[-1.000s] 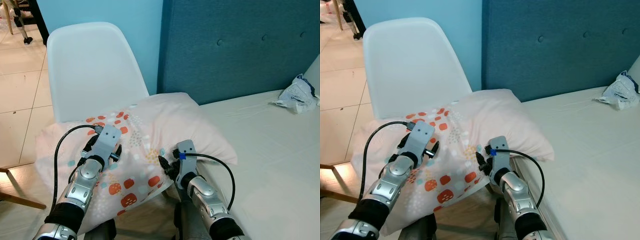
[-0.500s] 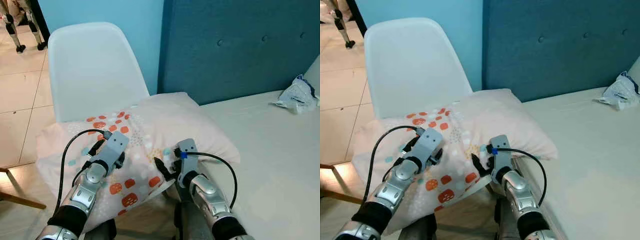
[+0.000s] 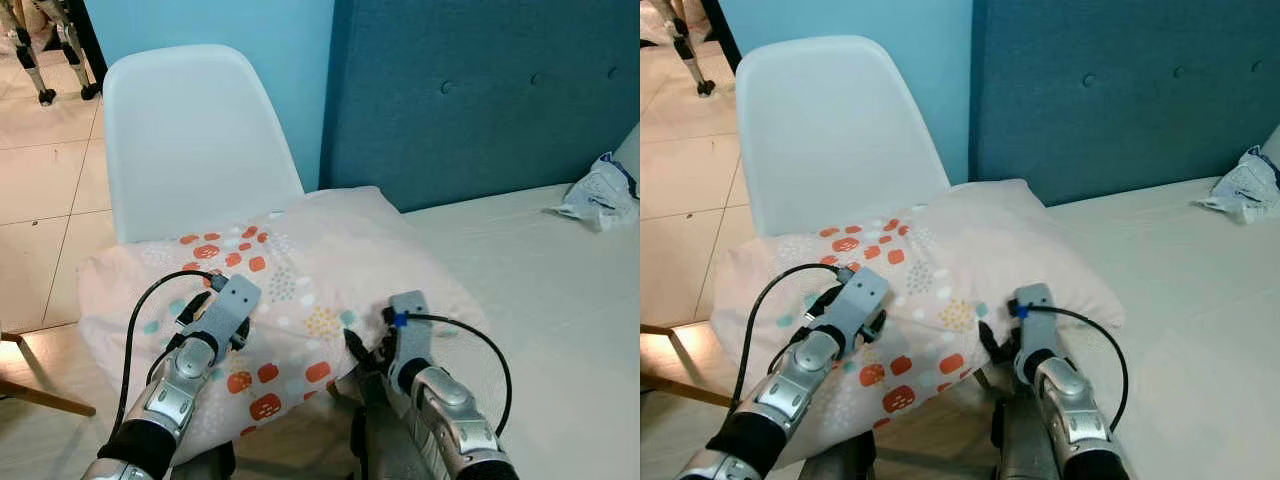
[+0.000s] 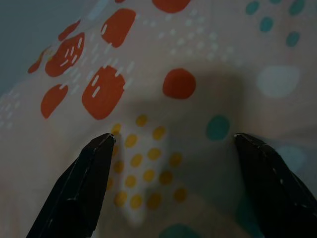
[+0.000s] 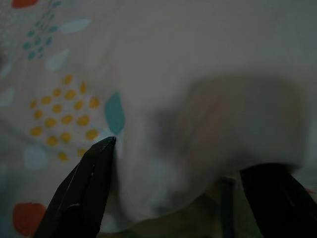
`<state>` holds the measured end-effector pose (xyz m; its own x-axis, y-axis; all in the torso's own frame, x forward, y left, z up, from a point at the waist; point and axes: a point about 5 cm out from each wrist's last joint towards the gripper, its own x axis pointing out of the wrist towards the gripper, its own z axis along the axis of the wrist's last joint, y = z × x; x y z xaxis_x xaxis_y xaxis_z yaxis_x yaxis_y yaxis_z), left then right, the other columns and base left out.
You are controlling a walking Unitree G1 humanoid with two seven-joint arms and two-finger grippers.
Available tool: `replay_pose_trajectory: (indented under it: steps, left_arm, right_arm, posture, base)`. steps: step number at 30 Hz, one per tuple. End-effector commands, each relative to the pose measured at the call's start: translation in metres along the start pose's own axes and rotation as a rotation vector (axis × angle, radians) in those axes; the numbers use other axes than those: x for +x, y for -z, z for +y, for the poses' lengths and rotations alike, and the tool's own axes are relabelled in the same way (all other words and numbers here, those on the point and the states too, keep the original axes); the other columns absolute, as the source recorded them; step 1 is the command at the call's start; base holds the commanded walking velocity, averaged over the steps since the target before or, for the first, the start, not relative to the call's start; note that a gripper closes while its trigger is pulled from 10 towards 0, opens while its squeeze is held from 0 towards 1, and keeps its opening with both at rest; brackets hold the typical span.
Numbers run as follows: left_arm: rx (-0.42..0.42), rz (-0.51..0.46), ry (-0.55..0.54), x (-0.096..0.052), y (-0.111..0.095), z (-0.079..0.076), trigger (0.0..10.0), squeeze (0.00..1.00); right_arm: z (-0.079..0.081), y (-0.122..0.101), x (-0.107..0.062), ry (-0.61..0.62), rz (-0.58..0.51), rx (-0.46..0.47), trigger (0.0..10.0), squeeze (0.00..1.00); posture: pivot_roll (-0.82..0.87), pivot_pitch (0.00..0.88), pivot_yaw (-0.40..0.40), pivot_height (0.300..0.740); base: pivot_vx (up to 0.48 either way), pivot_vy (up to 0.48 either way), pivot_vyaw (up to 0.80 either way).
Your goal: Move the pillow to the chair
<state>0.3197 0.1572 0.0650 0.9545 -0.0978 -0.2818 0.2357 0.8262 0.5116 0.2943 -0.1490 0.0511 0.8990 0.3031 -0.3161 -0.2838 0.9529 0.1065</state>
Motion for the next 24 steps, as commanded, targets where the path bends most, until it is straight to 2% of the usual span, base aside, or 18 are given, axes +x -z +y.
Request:
replay_pose_trajectory:
  steps: [1,2,4,5,7,8,9,10,11,13,14,16,17,19,21,22,23,24]
  left_arm:
    - [0.031,0.031,0.004,0.000,0.007,0.001,10.0,0.00]
    - [0.032,0.033,0.003,0.000,0.007,0.001,10.0,0.00]
    - [0.036,0.038,0.001,-0.001,0.009,0.003,10.0,0.00]
    - [0.039,0.040,0.000,-0.001,0.010,0.003,10.0,0.00]
    - [0.052,0.049,-0.002,-0.002,0.013,0.005,10.0,0.00]
    - [0.058,0.054,-0.003,-0.003,0.015,0.007,10.0,0.00]
    - [0.063,0.064,-0.006,-0.004,0.019,0.009,10.0,0.00]
    - [0.063,0.064,-0.006,-0.004,0.019,0.009,10.0,0.00]
    - [0.063,0.065,-0.007,-0.004,0.019,0.010,10.0,0.00]
    - [-0.001,0.059,-0.052,-0.004,0.015,0.020,10.0,0.00]
    - [-0.001,0.059,-0.052,-0.004,0.015,0.020,10.0,0.00]
    - [-0.239,-0.008,-0.182,-0.004,0.000,0.042,10.0,0.00]
    - [-0.316,-0.037,-0.229,-0.005,-0.005,0.051,10.0,0.00]
    - [-0.340,-0.072,-0.277,-0.008,-0.010,0.063,10.0,0.00]
    - [-0.316,-0.068,-0.280,-0.008,-0.008,0.065,10.0,0.00]
    - [-0.316,-0.068,-0.280,-0.008,-0.008,0.065,10.0,0.00]
    - [-0.284,-0.059,-0.286,-0.009,-0.005,0.067,10.0,0.00]
    - [-0.298,-0.071,-0.301,-0.011,-0.005,0.069,10.0,0.00]
  right_arm:
    - [-0.003,-0.010,-0.002,0.024,-0.013,0.211,10.0,0.00]
    - [-0.003,-0.016,-0.002,0.007,-0.047,0.331,10.0,0.00]
    - [-0.008,-0.026,-0.002,0.011,-0.092,0.345,10.0,0.00]
    - [-0.011,-0.029,-0.003,0.024,-0.102,0.297,10.0,0.00]
    - [-0.011,-0.057,-0.004,-0.041,-0.267,0.573,10.0,0.00]
    - [-0.010,-0.071,-0.006,-0.111,-0.349,0.666,10.0,0.00]
    - [-0.007,-0.085,-0.010,-0.183,-0.414,0.659,10.0,0.00]
    - [-0.007,-0.085,-0.010,-0.183,-0.414,0.659,10.0,0.00]
    - [-0.006,-0.086,-0.010,-0.190,-0.415,0.639,10.0,0.00]
    - [-0.004,-0.086,-0.007,-0.139,-0.388,0.435,10.0,0.00]
    - [-0.004,-0.086,-0.007,-0.139,-0.388,0.435,10.0,0.00]
    - [-0.004,-0.086,-0.003,0.008,-0.374,0.113,10.0,0.00]
    - [-0.003,-0.087,-0.003,0.044,-0.388,0.050,10.0,0.00]
    - [0.003,-0.085,0.000,0.017,-0.376,0.202,10.0,0.00]
    - [0.007,-0.083,0.002,-0.009,-0.343,0.238,10.0,0.00]
    - [0.007,-0.083,0.002,-0.009,-0.343,0.238,10.0,0.00]
    - [0.010,-0.082,0.003,-0.014,-0.323,0.165,10.0,0.00]
    - [0.013,-0.080,0.004,-0.013,-0.315,0.091,10.0,0.00]
  posture:
    - [-0.06,0.107,-0.063,0.605]
    - [-0.06,0.107,-0.063,0.605]
    - [-0.05,0.101,-0.066,0.605]
    - [-0.05,0.101,-0.066,0.605]
    - [-0.05,0.097,-0.064,0.605]
    - [-0.05,0.096,-0.063,0.605]
    - [-0.06,0.094,-0.060,0.605]
    - [-0.06,0.094,-0.060,0.605]
    - [-0.06,0.094,-0.060,0.605]
    - [-0.06,0.091,-0.056,0.605]
    - [-0.06,0.091,-0.056,0.605]
    - [-0.05,0.086,-0.057,0.605]
    - [-0.05,0.085,-0.057,0.605]
    - [-0.04,0.082,-0.060,0.605]
    - [-0.04,0.082,-0.060,0.605]
    - [-0.04,0.082,-0.060,0.605]
    - [-0.04,0.080,-0.057,0.605]
    - [-0.04,0.079,-0.054,0.605]
  base:
    - [0.000,0.000,0.00]
    - [0.000,0.000,0.00]
    - [0.000,0.000,0.00]
    - [0.000,0.000,0.00]
    - [0.000,0.000,0.00]
    - [0.000,0.000,0.00]
    - [0.000,0.000,0.00]
    - [0.000,0.000,0.00]
    - [0.000,0.000,0.00]
    - [0.000,0.000,0.00]
    - [0.000,0.000,0.00]
    - [0.000,0.000,0.00]
    - [0.000,0.000,0.00]
    - [0.000,0.000,0.00]
    - [0.000,0.000,0.00]
    - [0.000,0.000,0.00]
    - [0.000,0.000,0.00]
    - [0.000,0.000,0.00]
